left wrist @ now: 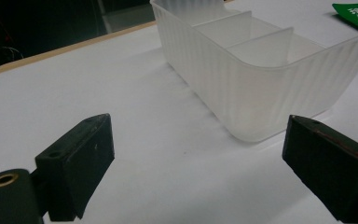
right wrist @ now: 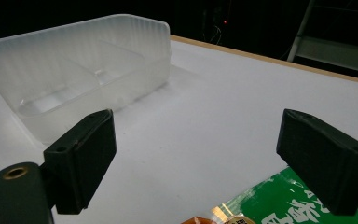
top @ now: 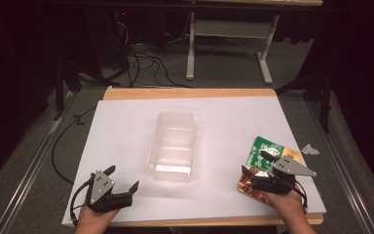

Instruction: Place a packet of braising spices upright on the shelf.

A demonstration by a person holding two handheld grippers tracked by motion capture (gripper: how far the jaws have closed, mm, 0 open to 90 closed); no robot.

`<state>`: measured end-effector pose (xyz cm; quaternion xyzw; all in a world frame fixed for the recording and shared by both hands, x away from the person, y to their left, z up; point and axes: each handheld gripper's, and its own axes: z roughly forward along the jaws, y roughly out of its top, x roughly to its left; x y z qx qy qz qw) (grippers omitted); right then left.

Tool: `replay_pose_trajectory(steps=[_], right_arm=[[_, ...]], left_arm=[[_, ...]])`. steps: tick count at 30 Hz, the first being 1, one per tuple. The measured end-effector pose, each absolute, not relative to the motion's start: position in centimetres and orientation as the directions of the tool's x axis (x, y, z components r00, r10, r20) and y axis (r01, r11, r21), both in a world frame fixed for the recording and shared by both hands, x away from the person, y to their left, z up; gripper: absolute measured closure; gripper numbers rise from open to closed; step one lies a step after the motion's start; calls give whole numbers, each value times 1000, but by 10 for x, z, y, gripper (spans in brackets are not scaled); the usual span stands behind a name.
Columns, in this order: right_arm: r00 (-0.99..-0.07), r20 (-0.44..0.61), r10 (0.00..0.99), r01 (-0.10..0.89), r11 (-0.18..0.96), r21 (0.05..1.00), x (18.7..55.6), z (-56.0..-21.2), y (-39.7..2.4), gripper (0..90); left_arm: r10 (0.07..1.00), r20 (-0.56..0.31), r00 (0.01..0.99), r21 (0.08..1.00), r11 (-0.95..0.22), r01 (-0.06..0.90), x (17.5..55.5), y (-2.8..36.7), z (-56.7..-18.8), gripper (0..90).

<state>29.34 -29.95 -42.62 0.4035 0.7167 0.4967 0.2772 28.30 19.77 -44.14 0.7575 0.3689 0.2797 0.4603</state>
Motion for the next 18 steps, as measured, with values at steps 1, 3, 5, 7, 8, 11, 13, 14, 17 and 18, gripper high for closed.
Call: replay_pose_trajectory(steps=[1, 3, 5, 7, 8, 11, 13, 14, 17, 18], right_arm=[[-521, 3, 854, 303, 181, 936, 293, -426, -300, 127], [-519, 8, 855, 306, 177, 935, 294, -427, -301, 131], [-518, 8, 855, 306, 177, 935, 294, -427, -301, 137], [-520, 22, 854, 302, 160, 940, 294, -427, -303, 148], [-520, 22, 854, 302, 160, 940, 294, -427, -303, 148], [-521, 34, 853, 299, 145, 943, 294, -425, -305, 146], [-519, 37, 854, 302, 142, 943, 294, -424, -305, 145], [-518, 39, 854, 306, 143, 941, 294, -424, -305, 144], [-523, 22, 852, 310, 167, 936, 295, -424, -307, 146], [-519, 18, 855, 313, 171, 934, 295, -424, -308, 146]], left_arm=[[816, 83, 572, 902, -305, 304, 284, 197, -442, 93], [813, 80, 577, 899, -309, 311, 286, 196, -442, 92], [812, 77, 579, 898, -309, 313, 287, 196, -442, 93], [812, 72, 579, 898, -305, 316, 286, 196, -441, 94], [812, 72, 579, 898, -305, 316, 286, 196, -441, 94], [815, 73, 574, 898, -304, 317, 284, 198, -441, 95], [817, 71, 572, 900, -300, 317, 284, 199, -441, 95], [819, 70, 570, 901, -298, 317, 284, 199, -441, 95], [818, 73, 570, 900, -301, 317, 285, 198, -441, 95], [818, 74, 571, 899, -303, 317, 285, 198, -441, 95]])
